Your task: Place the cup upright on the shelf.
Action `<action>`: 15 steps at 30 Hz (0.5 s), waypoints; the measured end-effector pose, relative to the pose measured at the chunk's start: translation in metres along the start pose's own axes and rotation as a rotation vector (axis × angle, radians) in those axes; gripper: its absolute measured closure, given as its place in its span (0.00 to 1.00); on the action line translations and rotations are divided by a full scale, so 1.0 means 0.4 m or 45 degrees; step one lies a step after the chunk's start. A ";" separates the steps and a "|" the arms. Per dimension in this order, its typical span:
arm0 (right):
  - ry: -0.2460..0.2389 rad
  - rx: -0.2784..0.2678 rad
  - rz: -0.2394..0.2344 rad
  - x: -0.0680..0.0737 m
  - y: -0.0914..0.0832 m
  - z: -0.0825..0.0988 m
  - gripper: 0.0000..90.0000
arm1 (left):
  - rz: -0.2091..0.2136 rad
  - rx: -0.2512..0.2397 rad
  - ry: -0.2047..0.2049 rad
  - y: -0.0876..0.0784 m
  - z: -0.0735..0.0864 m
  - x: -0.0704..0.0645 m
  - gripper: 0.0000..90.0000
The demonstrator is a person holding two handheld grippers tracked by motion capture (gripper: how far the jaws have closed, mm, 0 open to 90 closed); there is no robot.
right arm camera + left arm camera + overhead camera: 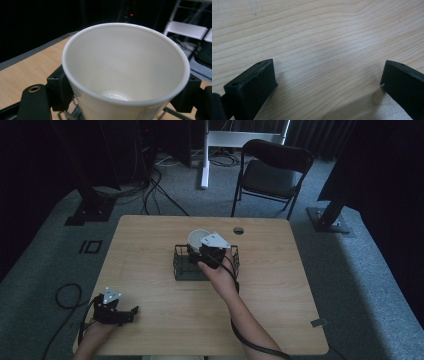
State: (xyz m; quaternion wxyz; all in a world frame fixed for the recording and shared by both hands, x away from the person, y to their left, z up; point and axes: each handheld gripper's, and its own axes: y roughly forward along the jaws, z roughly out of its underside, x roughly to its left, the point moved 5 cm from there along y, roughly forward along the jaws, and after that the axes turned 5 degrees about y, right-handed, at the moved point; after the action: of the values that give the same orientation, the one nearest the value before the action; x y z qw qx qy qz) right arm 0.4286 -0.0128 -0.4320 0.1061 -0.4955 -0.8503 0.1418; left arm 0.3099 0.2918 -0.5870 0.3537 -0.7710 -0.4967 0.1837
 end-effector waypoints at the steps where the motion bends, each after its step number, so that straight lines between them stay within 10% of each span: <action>1: 0.000 0.000 0.000 0.000 0.000 0.000 0.23 | 0.000 0.000 0.000 0.000 0.000 0.000 0.00; 15: 0.092 0.090 0.110 -0.070 0.047 0.083 0.23 | 0.001 0.001 0.001 0.000 0.000 0.000 0.00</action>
State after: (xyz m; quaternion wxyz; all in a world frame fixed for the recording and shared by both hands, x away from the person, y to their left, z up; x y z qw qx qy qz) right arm 0.4469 -0.0328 -0.4707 0.1478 -0.5325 -0.8183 0.1582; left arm 0.3098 0.2918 -0.5869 0.3541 -0.7711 -0.4963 0.1839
